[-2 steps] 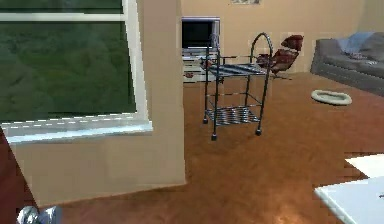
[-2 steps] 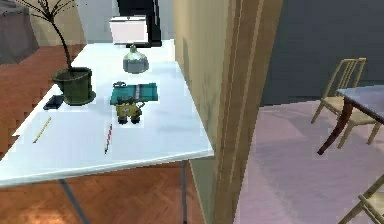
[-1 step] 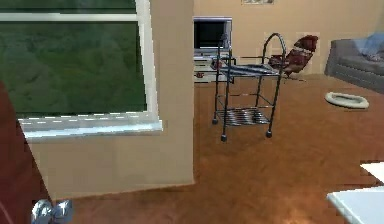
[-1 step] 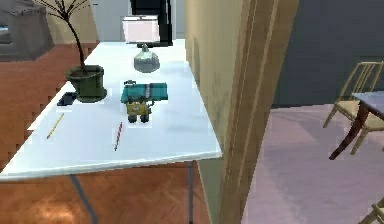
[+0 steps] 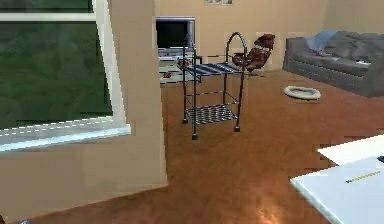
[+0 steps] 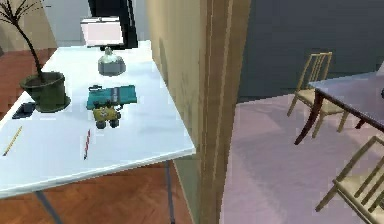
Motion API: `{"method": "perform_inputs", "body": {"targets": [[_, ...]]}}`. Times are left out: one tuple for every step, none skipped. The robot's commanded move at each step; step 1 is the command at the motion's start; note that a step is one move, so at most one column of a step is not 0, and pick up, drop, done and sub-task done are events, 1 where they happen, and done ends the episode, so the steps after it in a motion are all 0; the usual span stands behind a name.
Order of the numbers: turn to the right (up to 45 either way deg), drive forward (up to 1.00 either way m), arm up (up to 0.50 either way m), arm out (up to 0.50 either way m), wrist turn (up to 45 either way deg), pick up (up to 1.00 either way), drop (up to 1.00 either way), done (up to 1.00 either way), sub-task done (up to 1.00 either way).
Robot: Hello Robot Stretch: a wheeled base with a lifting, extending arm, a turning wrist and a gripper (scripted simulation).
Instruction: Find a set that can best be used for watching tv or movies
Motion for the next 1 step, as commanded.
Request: {"method": "perform_inputs", "body": {"targets": [[0.0, 0.45, 0.00, 0.00, 0.0, 0.00, 0.00, 0.00, 0.00]]}}
